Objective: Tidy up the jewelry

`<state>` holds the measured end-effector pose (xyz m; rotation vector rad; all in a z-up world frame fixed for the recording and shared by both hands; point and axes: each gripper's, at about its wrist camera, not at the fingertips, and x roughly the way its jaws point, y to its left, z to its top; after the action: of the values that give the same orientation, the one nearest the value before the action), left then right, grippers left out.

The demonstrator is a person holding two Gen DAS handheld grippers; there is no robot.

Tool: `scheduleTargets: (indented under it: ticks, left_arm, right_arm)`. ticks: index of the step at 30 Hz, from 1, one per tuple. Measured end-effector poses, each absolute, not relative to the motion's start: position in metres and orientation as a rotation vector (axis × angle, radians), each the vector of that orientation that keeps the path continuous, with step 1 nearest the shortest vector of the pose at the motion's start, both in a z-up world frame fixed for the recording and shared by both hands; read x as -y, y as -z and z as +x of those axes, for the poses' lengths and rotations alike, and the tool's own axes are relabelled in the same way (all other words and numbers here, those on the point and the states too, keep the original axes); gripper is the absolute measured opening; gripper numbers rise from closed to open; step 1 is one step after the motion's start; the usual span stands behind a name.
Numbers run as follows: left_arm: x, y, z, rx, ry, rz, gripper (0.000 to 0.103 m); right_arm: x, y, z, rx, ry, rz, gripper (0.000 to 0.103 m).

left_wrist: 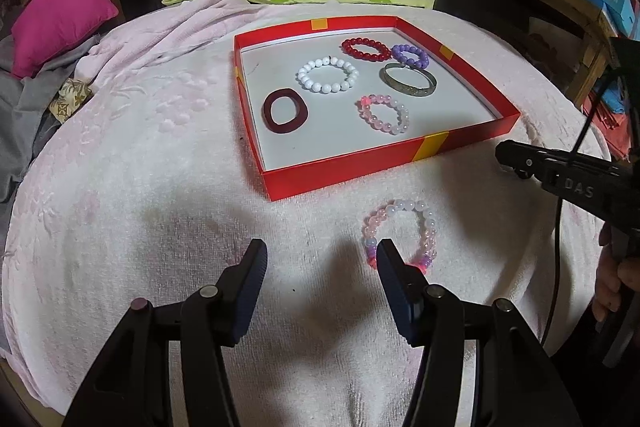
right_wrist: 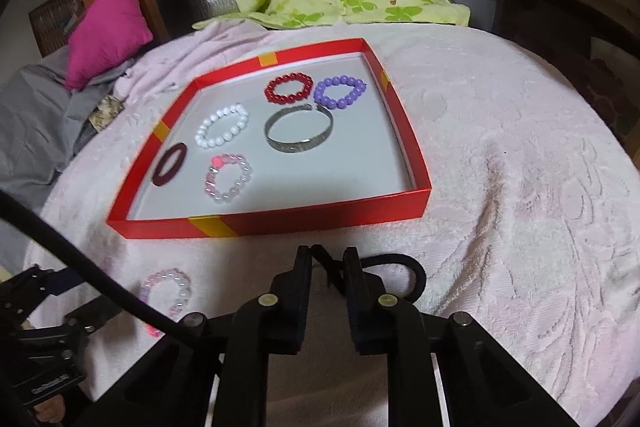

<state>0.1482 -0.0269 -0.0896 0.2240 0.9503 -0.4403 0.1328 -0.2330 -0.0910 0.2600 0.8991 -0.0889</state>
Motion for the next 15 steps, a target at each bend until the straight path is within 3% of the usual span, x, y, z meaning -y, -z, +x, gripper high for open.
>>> scheduleTargets:
  ticks: [15]
  left_arm:
    - [0.033,0.090,0.146,-0.950,0.456,0.245,0.060]
  right_arm:
    - [0.247,0.088,0.124,-0.878,-0.016,0.455,0.017]
